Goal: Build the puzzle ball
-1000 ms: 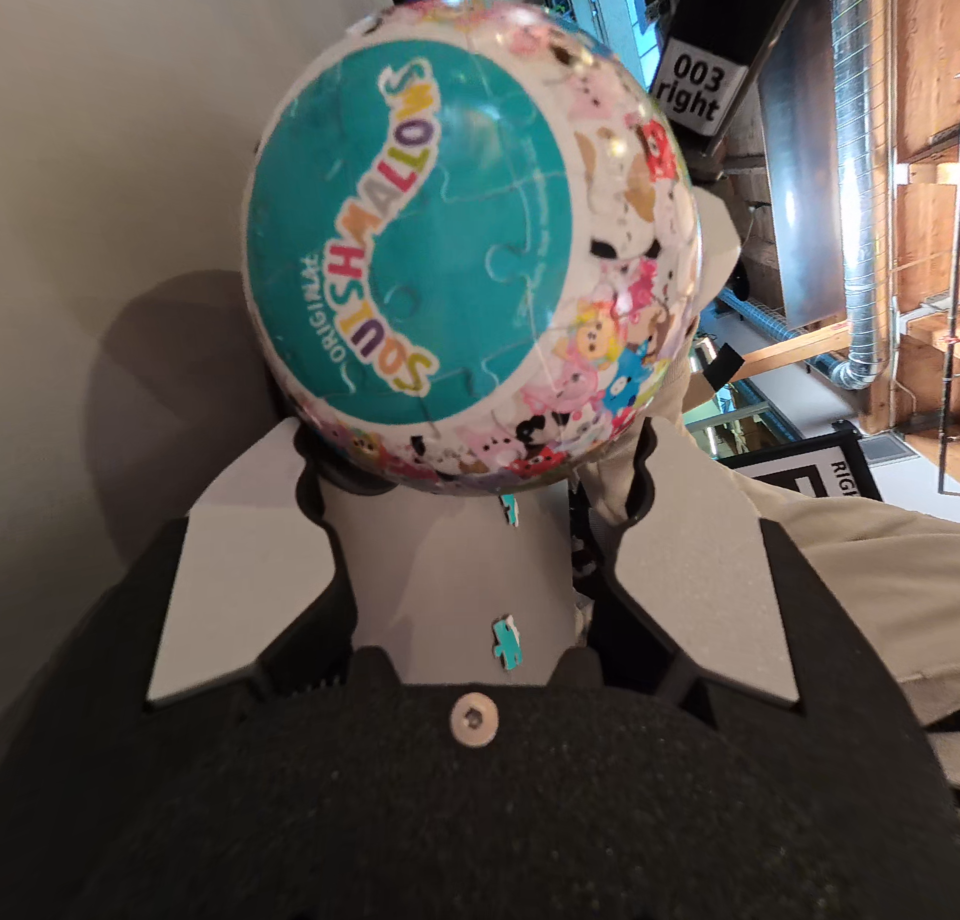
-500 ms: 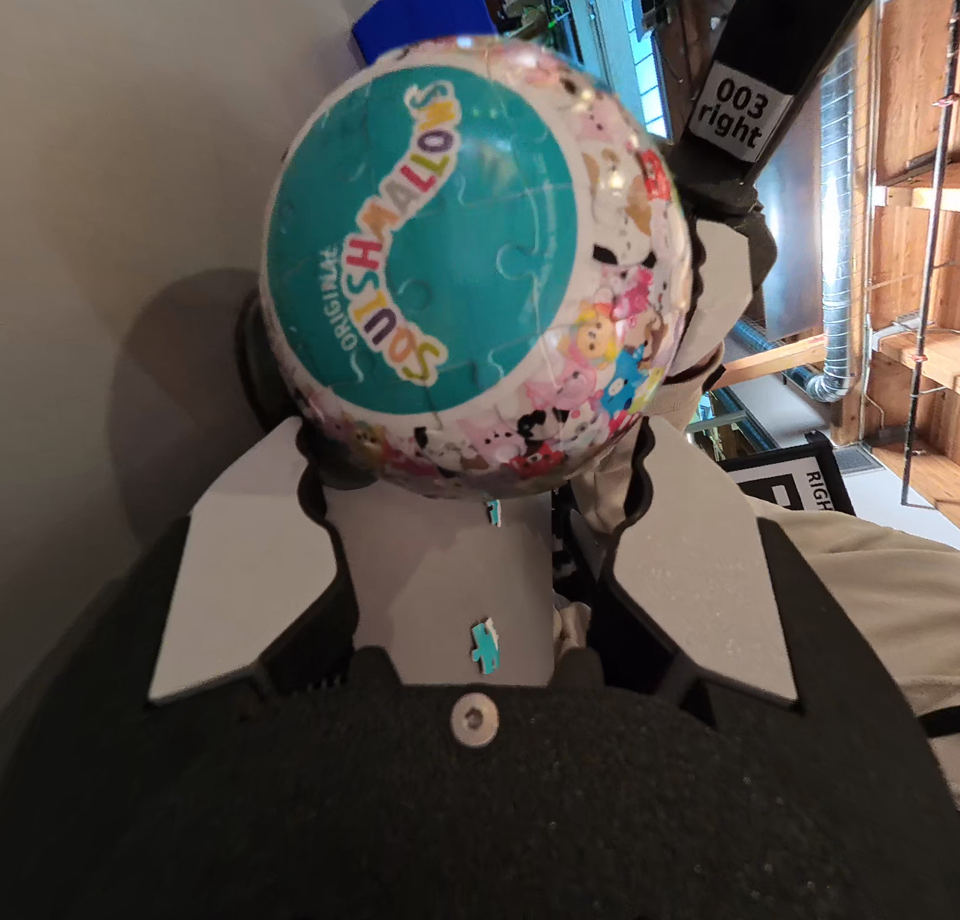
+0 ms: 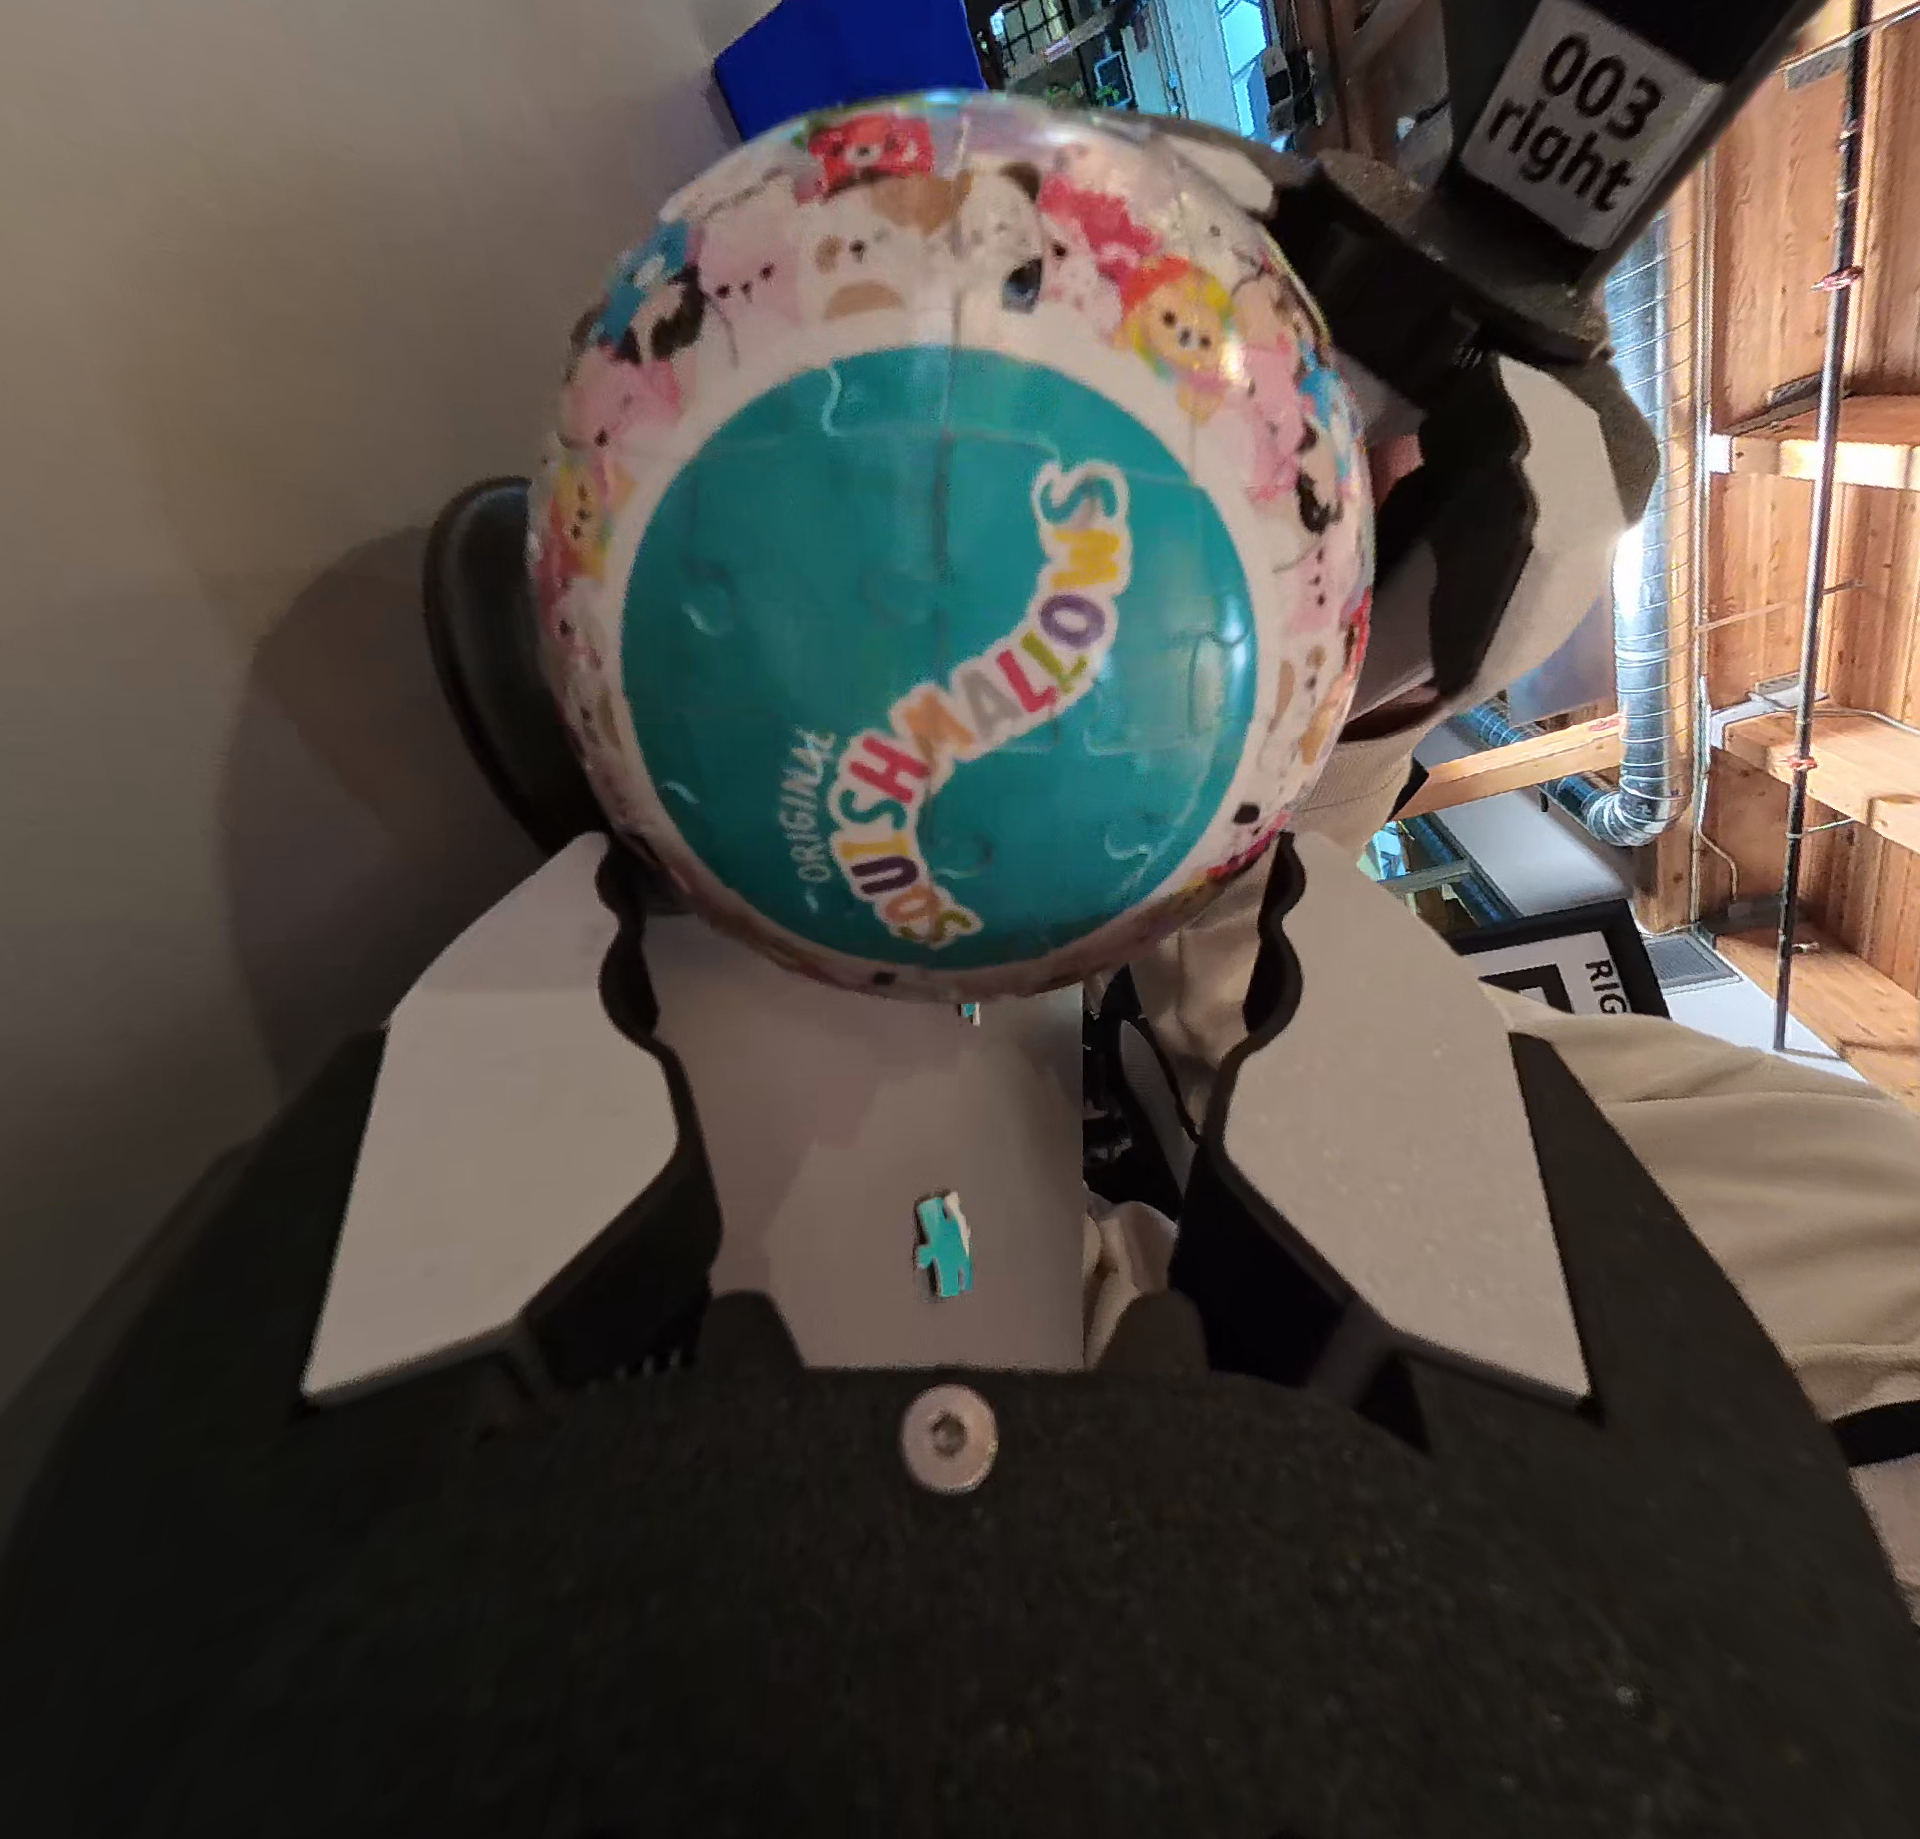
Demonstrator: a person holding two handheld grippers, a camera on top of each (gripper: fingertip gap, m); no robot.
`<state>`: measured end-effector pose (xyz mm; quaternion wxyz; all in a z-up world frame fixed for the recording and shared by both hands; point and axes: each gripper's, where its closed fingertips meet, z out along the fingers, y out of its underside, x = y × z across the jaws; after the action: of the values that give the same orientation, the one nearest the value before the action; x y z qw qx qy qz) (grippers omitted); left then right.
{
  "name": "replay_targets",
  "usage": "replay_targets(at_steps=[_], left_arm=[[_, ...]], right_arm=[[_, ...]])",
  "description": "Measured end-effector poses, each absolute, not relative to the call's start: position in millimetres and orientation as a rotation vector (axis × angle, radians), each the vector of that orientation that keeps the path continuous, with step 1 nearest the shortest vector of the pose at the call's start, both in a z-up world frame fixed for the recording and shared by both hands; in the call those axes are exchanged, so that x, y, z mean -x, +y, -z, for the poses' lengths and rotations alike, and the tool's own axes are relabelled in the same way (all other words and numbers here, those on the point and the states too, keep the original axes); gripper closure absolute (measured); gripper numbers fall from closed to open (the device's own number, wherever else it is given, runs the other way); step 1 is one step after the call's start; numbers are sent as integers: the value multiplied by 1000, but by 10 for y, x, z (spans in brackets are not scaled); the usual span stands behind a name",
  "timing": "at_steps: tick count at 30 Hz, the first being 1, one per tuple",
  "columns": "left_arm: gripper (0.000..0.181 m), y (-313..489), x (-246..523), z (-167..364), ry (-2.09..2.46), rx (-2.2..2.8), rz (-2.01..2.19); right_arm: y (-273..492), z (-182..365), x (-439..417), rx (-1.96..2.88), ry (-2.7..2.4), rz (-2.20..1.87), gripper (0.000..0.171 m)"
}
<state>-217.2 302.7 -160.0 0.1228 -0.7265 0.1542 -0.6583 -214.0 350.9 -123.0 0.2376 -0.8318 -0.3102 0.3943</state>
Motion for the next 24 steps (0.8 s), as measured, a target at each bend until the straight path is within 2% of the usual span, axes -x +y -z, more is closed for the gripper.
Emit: replay_targets(at_steps=[11, 17, 24], left_arm=[[78, 3109, 2472, 1551, 363, 2074, 1899], [75, 3109, 2587, 1537, 401, 2084, 1807], [74, 3131, 2551, 1565, 437, 2101, 1758]], right_arm=[[3604, 1309, 2441, 2296, -962, -860, 53], [3647, 1327, 2642, 2340, -1066, -711, 52], [3650, 1315, 2655, 2321, -1084, -728, 52]])
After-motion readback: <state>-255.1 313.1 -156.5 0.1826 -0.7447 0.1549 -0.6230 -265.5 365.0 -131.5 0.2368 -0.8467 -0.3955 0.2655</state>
